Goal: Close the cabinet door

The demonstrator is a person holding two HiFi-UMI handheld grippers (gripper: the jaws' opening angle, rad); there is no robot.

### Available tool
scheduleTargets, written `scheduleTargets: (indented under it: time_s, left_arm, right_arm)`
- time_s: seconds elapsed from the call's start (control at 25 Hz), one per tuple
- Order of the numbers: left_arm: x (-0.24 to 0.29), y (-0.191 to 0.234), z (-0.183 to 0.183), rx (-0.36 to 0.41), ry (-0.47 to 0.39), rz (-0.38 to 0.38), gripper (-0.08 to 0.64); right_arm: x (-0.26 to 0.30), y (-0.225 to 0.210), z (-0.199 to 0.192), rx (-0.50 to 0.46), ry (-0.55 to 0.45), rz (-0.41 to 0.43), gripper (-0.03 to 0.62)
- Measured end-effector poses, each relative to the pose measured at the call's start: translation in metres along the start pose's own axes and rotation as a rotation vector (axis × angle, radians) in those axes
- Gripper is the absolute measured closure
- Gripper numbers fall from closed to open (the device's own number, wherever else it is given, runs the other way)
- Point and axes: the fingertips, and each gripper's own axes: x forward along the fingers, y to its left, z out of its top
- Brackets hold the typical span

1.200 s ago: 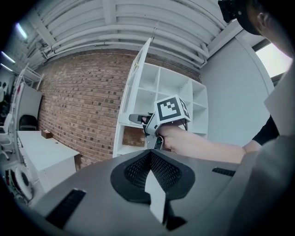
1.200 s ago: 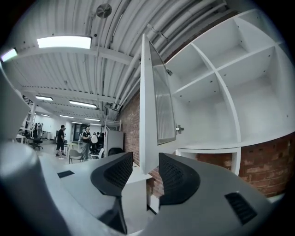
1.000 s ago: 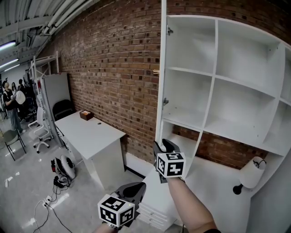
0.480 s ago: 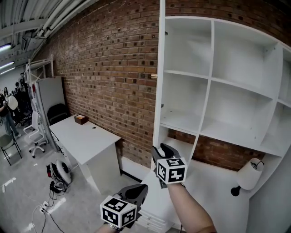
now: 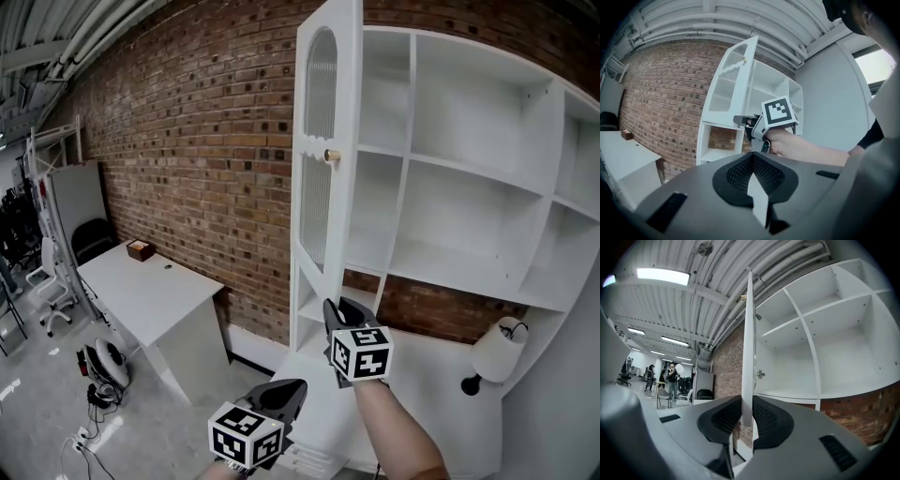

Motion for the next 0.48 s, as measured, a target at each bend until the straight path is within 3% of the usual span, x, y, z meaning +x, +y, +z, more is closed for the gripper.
scheduleTargets:
  time_s: [0.48]
  left_arm:
    - [0.035,-0.006,0.002,-0.001,0.009,-0.053,0.552]
  right_arm:
    - [0.002,-0.052,-0.001,0.030,0.002,-0.017,0.506]
